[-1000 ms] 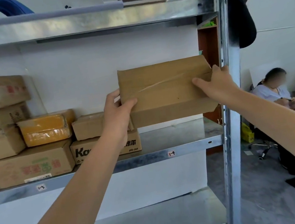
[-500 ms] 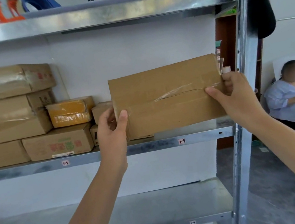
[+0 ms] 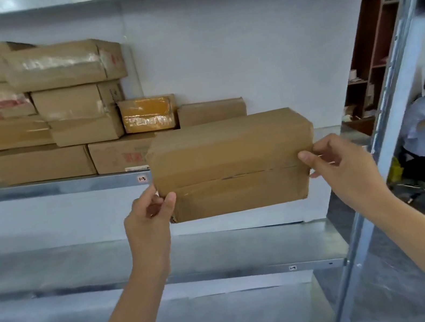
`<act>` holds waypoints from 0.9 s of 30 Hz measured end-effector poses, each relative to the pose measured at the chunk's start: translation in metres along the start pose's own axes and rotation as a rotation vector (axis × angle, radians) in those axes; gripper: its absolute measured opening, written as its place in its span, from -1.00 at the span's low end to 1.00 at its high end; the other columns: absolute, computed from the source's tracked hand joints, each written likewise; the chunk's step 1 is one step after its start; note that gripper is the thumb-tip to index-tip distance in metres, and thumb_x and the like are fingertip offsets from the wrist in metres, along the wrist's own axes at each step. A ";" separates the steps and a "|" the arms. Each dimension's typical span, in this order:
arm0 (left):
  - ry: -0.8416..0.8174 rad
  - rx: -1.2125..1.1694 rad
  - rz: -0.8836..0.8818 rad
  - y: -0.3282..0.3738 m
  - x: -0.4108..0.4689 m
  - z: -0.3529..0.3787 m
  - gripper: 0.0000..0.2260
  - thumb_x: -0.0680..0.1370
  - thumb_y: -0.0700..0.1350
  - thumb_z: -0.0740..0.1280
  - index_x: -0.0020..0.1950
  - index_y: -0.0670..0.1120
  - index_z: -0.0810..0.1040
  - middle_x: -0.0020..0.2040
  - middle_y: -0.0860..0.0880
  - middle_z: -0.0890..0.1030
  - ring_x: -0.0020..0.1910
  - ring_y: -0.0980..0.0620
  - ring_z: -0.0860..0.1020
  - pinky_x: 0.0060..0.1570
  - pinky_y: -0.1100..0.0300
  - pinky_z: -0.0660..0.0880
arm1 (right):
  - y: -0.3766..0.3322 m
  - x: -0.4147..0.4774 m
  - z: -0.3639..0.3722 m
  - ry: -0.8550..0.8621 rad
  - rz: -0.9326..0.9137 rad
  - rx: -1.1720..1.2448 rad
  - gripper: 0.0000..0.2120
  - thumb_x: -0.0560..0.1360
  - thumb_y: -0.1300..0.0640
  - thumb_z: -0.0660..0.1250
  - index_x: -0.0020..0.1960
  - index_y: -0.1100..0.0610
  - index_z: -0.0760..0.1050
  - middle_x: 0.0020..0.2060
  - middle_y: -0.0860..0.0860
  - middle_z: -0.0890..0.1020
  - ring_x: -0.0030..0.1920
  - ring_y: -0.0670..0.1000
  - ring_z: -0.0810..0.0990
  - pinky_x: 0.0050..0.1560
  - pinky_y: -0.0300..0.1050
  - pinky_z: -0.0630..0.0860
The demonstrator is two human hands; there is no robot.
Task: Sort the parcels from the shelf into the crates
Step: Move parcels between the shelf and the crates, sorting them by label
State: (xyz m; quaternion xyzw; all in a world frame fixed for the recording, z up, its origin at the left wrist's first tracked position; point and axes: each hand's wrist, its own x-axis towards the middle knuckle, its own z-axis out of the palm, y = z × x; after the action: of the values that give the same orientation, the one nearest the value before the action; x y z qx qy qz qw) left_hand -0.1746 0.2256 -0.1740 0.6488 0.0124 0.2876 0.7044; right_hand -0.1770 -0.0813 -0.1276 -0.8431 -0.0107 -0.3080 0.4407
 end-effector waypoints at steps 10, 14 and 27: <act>-0.019 -0.132 -0.202 -0.004 -0.036 -0.100 -0.86 0.66 -0.20 0.20 0.00 -0.16 0.55 -0.14 -0.20 0.58 -0.02 -0.11 0.69 0.20 0.07 0.57 | -0.042 -0.057 0.063 -0.217 0.173 0.039 -0.38 0.53 -0.44 -0.12 0.20 -0.06 0.47 -0.18 -0.06 0.59 -0.21 -0.01 0.68 0.10 0.04 0.59; -0.026 -0.096 -0.159 0.004 -0.037 -0.138 -0.76 0.70 -0.04 0.13 0.00 -0.12 0.51 -0.06 -0.13 0.67 0.04 -0.07 0.68 0.07 0.18 0.61 | -0.068 -0.068 0.088 -0.227 0.196 0.078 -0.25 0.51 -0.46 -0.15 0.30 0.05 0.47 0.03 0.02 0.49 -0.13 -0.02 0.60 -0.03 -0.12 0.49; 0.182 -0.051 -0.334 0.002 -0.050 -0.244 -0.64 0.59 0.28 0.17 0.03 0.06 0.61 0.02 -0.10 0.72 0.08 -0.08 0.66 0.18 -0.01 0.56 | -0.102 -0.109 0.164 -0.469 0.202 0.306 -0.59 0.63 -0.23 0.04 0.13 0.11 0.37 0.02 -0.02 0.51 0.10 -0.01 0.50 0.25 0.28 0.46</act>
State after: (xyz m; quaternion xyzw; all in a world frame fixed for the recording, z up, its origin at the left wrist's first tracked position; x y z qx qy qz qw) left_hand -0.3120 0.4257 -0.2288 0.5911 0.1763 0.2241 0.7545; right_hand -0.2117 0.1316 -0.1791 -0.8120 -0.0745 -0.0540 0.5764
